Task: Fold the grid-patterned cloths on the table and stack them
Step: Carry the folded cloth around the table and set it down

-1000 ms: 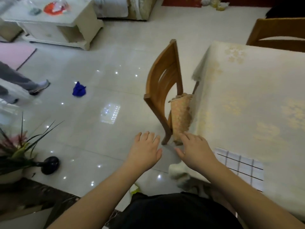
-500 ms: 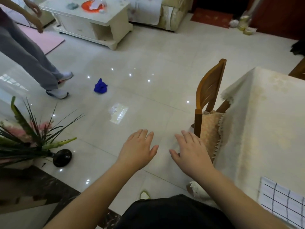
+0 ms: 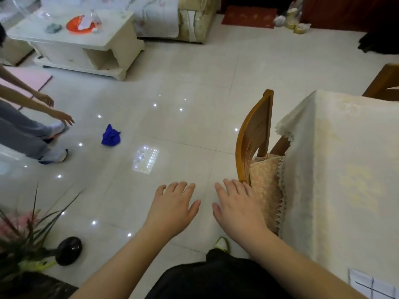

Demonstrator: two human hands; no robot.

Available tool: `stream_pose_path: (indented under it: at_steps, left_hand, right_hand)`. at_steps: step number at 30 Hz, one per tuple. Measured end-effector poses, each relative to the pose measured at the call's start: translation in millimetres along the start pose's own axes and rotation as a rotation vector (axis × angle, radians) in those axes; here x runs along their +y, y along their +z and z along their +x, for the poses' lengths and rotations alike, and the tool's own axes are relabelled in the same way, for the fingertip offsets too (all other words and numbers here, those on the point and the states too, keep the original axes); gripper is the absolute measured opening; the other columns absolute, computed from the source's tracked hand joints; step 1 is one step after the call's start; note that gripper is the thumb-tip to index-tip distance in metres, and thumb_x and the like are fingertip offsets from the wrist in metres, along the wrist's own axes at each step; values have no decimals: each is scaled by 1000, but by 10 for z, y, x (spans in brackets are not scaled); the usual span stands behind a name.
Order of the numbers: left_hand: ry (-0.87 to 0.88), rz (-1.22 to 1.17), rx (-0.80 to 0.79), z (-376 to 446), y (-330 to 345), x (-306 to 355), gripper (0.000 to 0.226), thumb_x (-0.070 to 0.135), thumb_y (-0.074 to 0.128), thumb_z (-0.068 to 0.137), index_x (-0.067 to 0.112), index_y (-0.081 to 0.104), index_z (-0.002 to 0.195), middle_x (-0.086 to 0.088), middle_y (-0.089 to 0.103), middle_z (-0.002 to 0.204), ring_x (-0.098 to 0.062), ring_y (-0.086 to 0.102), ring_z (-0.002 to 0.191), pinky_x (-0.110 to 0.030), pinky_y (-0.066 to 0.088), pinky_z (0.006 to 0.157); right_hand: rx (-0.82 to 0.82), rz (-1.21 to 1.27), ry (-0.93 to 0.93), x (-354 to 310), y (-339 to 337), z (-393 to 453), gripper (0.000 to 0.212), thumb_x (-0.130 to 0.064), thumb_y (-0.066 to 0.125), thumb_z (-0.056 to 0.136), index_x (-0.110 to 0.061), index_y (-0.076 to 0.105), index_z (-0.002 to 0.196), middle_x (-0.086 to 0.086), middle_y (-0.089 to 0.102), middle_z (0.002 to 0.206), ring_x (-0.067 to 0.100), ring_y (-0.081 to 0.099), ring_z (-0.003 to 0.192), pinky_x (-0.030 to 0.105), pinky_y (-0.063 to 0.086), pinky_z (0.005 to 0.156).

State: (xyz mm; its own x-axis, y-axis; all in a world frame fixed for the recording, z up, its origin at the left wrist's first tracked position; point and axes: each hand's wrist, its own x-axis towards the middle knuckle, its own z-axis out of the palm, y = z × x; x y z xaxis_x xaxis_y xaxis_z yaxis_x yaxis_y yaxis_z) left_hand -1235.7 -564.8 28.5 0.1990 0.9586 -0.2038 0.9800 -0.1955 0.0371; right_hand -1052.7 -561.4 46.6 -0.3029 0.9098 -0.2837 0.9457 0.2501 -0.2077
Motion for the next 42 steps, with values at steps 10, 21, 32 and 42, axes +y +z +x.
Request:
stream_pose_path:
  at_steps: [10,21,32,42]
  left_hand:
    - [42,-22,-83,924,-251,-426,69,57,18,91,20,53,136,-2,60,132,-23,56,122,-47,43,101]
    - [142,-15,-62,2434,-352,-1606,71,58,18,89,19,56,133,-2,62,129,-24,58,119,-47,44,99]
    - [327,-8,-33,4098,-819,-1924,68,59,24,88,18,61,128,-4,65,125,-27,60,116,-49,45,97]
    - [504,136,-92,5860,-1262,-1188,81,62,4,85,23,40,146,0,47,147,-21,42,135,-45,32,111]
  right_hand:
    - [13,-2,4,27,-196,980,53,-42,36,100,-20,34,148,7,35,154,27,29,143,45,17,118]
    - [85,-23,148,-260,-491,2635,54,-39,37,100,-17,32,149,9,30,156,28,22,146,43,9,120]
    - [174,-78,378,-20,-865,3782,45,-41,59,88,-15,63,125,11,59,134,32,50,129,49,34,110]
    - [275,-35,531,1128,-1294,4851,45,-39,66,83,-13,67,119,12,65,125,33,58,119,50,43,102]
